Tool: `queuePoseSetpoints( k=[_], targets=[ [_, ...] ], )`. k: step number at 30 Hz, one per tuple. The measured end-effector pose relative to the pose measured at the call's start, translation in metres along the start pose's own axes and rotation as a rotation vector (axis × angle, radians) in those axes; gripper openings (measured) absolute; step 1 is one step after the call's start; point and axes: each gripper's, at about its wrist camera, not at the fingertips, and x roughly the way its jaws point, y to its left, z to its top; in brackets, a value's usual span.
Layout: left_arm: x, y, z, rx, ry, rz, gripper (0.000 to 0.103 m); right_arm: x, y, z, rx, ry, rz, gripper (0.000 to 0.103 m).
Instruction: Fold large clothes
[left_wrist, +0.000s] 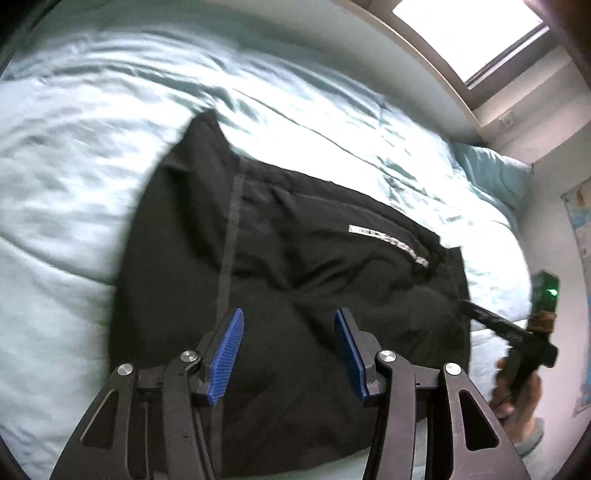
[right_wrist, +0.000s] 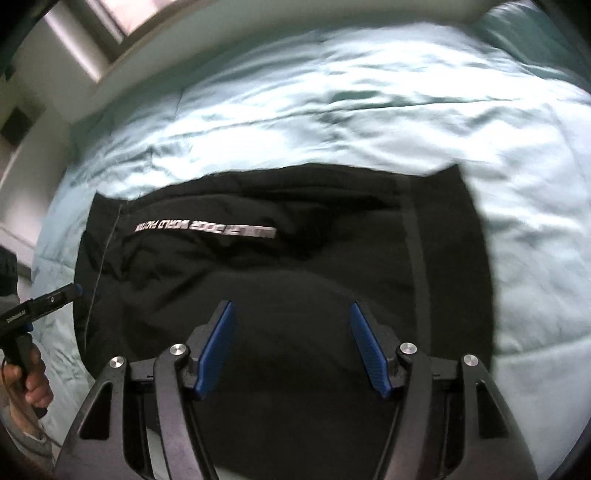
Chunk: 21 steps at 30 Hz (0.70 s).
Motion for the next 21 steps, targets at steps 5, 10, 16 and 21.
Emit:
queuePoseSetpoints(
  k=[5,10,16,21],
  targets=[
    [-0.032,0.047,-0.001,-0.068,-0.032,0.022,0.054,-0.032,-0.038,-0.017,0.055,-0.042,-0.099,0.074],
    [-0.021,0.088,0.008,-0.193,0.048,-0.011,0.065,-0.042,-0.07,-0.024,0.098,-0.057,-0.183,0.076],
    [-0.002,0.096,0.012,-0.152,0.098,0.069,0.065,-0.035,-0.089,-0.025,0.106,-0.029,-0.211,0.076],
    [0.022,0.106,0.014,-0.141,0.162,0.056,0.065,-0.012,-0.092,-0.022,0.101,0.003,-0.211,0.076]
  ],
)
